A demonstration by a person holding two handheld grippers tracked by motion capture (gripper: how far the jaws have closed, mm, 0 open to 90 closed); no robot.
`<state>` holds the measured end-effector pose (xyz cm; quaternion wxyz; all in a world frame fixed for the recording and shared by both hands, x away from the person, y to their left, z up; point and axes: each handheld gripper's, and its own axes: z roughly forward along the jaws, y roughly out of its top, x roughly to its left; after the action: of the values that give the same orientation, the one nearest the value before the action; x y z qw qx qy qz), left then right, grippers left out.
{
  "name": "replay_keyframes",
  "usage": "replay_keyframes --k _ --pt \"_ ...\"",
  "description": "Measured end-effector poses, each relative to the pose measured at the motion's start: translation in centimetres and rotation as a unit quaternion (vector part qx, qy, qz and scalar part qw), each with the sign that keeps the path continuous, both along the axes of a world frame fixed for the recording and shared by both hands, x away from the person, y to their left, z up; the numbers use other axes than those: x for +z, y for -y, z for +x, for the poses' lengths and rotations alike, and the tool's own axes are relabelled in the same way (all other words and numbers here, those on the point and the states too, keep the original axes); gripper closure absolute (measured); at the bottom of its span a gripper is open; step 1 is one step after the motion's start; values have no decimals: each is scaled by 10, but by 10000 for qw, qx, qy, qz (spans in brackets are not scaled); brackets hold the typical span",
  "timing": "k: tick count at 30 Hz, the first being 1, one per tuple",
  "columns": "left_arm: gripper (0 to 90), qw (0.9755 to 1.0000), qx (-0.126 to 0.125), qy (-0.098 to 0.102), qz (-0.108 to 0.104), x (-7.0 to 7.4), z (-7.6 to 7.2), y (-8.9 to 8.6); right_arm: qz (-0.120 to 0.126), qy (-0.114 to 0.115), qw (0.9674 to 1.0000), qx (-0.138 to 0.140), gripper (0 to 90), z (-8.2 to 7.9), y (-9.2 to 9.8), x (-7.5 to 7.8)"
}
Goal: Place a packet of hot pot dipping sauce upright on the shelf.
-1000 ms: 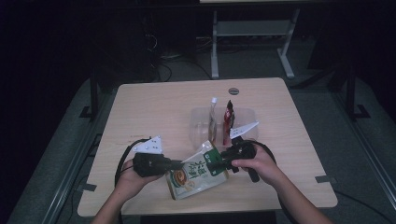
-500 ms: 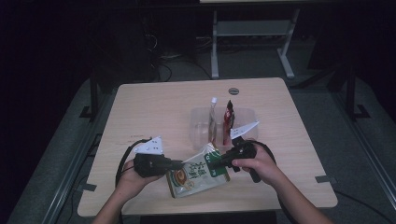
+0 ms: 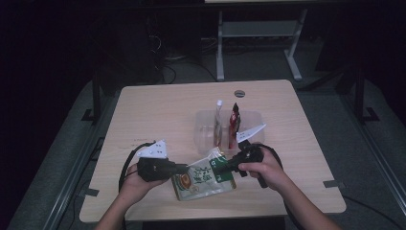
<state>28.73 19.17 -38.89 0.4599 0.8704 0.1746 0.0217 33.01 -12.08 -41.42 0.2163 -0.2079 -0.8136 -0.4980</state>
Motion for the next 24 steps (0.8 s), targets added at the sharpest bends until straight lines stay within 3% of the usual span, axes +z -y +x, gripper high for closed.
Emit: replay_keyframes --k 5,15,24 --pt "844 9999 85 67 133 -6 0 5 -27 2 10000 61 900 -1 1 0" --pt "563 9988 492 49 -3 -7 5 -5 148 10 9999 51 900 0 5 4" --pt "518 9976 686 -19 -70 -9 8 -15 526 95 9986 53 900 -1 4 20"
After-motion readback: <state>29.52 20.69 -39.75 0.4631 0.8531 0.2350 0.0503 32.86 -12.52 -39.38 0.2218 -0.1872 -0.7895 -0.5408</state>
